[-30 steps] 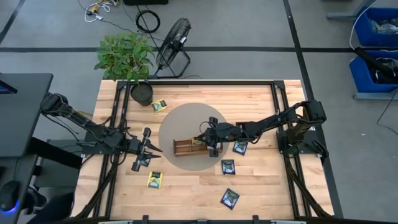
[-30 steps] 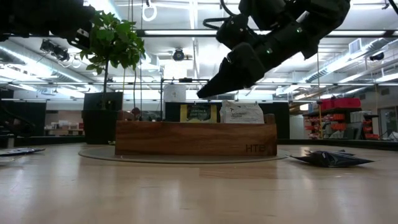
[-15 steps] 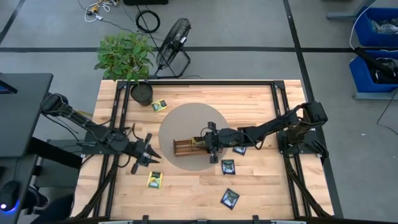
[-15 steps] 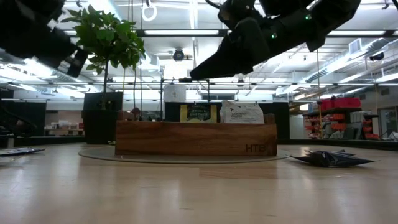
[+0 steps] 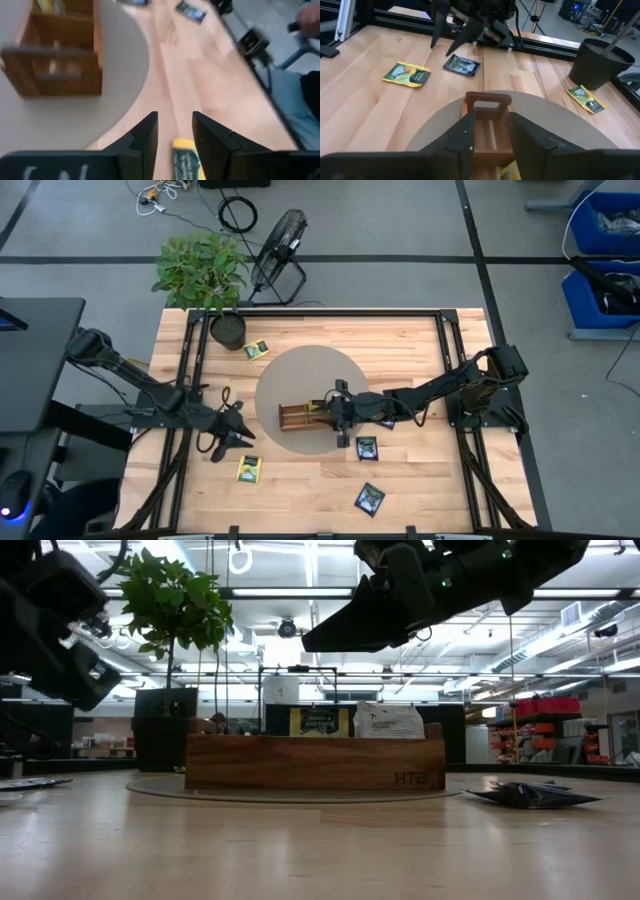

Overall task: Pick & Place Tea
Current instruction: Put the yellow tea bag into the middle section of the wooden organizer

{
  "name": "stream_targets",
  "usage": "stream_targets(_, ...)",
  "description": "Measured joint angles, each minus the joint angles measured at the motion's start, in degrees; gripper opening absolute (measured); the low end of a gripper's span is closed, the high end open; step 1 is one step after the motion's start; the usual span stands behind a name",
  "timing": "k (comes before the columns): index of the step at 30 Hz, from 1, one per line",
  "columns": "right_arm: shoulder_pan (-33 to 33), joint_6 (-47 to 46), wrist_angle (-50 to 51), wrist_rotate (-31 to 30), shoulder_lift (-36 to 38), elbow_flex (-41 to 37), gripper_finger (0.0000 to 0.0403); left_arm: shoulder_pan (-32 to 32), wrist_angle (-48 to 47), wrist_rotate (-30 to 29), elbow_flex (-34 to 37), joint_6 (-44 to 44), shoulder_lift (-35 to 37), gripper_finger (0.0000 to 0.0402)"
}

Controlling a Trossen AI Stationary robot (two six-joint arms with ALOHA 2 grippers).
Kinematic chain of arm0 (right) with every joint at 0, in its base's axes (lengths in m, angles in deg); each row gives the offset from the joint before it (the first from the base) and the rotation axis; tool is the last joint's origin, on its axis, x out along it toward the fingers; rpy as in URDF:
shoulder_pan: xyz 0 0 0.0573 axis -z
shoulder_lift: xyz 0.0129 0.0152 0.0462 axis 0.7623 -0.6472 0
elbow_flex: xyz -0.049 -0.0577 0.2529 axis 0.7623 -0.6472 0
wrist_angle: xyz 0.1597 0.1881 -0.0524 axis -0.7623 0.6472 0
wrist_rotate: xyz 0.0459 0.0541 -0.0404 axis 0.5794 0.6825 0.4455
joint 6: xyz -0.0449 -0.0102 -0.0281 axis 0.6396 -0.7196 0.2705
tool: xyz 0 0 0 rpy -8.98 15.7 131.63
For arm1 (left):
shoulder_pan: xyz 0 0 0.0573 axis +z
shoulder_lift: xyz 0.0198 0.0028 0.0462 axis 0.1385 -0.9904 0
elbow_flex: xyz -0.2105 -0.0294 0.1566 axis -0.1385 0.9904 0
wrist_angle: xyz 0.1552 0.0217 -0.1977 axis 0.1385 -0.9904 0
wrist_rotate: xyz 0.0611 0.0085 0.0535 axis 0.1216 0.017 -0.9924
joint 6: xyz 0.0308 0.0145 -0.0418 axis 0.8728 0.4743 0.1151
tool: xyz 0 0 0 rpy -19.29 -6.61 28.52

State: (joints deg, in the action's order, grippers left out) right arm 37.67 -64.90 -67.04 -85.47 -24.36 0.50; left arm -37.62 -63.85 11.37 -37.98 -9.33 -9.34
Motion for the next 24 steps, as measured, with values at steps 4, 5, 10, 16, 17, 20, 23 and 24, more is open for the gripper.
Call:
stream_targets(4,0.01,-0.01,0.02,0.00,0.00,0.00,0.0126,-0.85,0.57,-0.03,0.00,-2.03,-5.89,0.0163)
stream_targets(5,0.01,-0.01,0.04,0.00,0.00,0.00,0.0126,-0.89,0.97,0.11,0.00,-2.22,-7.29,0.0171)
stream_targets(10,0.01,-0.01,0.07,0.00,0.00,0.00,0.0126,-1.35,7.07,1.66,-0.04,-3.24,-12.51,0.0200)
stream_targets(16,0.01,-0.01,0.11,0.00,0.00,0.00,0.0126,-3.44,6.12,2.49,-3.22,-2.36,-21.04,0.0206)
stream_targets(17,0.01,-0.01,0.15,0.02,0.00,0.00,0.0126,-3.73,6.43,2.55,-4.35,-1.64,-22.61,0.0207)
stream_targets(20,0.01,-0.01,0.22,0.02,0.00,0.00,0.0126,-4.02,5.93,2.70,-7.15,0.93,-26.28,0.0207)
stream_targets(23,0.01,-0.01,0.24,0.02,0.00,0.00,0.0126,-4.01,3.22,2.72,-9.37,2.63,-29.03,0.0207)
stream_targets(24,0.01,-0.03,0.28,0.02,0.00,0.00,0.0126,-3.98,1.72,2.71,-9.77,2.83,-29.92,0.0207)
